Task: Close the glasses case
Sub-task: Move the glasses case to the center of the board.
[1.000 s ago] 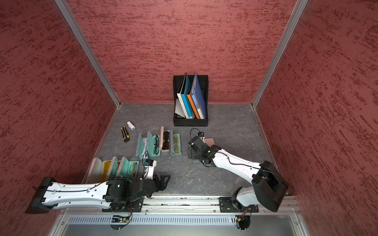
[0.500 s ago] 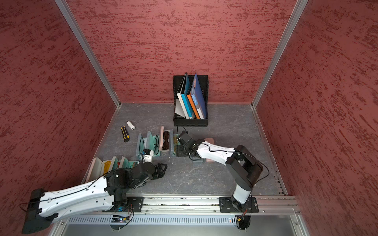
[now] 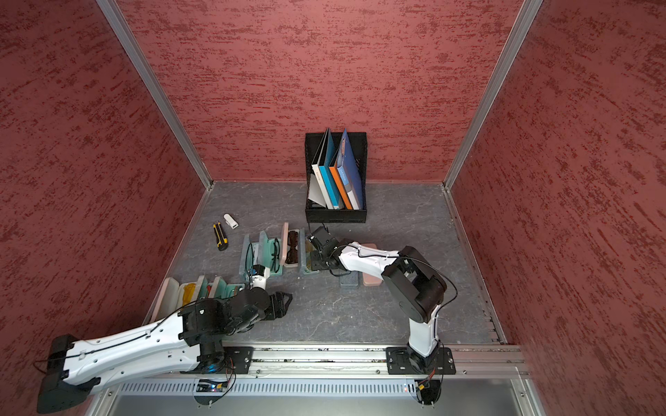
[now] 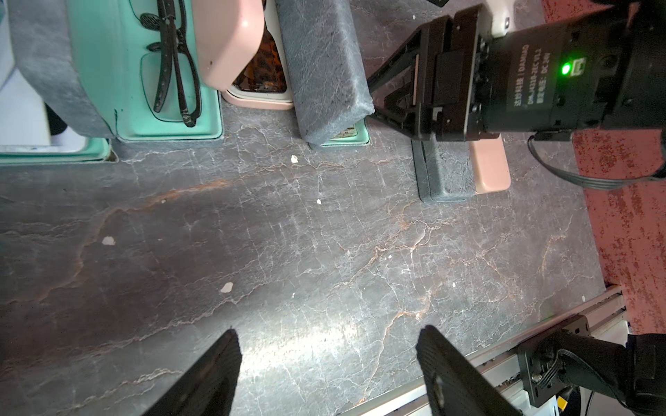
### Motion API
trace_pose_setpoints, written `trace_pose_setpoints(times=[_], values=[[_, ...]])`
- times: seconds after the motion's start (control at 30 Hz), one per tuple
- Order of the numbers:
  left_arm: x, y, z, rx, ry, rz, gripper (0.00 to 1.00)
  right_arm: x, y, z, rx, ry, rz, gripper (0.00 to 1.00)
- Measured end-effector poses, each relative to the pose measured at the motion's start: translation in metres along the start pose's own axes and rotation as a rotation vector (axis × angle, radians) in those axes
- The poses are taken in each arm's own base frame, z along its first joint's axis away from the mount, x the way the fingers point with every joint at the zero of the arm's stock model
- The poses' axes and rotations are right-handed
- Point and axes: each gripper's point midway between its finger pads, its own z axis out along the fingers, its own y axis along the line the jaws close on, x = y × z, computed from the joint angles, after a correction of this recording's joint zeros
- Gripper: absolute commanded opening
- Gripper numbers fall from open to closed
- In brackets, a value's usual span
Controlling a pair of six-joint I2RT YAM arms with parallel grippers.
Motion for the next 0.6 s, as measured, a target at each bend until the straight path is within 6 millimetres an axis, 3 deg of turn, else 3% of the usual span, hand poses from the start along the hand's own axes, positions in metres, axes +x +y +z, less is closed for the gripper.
trace_pose_setpoints(times=[0.27, 0.4, 0.6], values=[[-0.001, -0.005, -0.004, 0.013, -0.002, 0.014, 0.78, -0.011, -0.008, 0.014, 0.018, 0.004, 0.011, 0.39], [-0.003, -0.007, -0.005, 0.015, -0.005, 0.019, 0.78, -0.010, -0.010, 0.027, 0.028, 0.022, 0.004, 0.22], [-0.006, -0.010, -0.006, 0.011, -0.009, 0.030, 0.78, -0.006, -0.010, 0.029, 0.018, 0.018, 0.006, 0.17]])
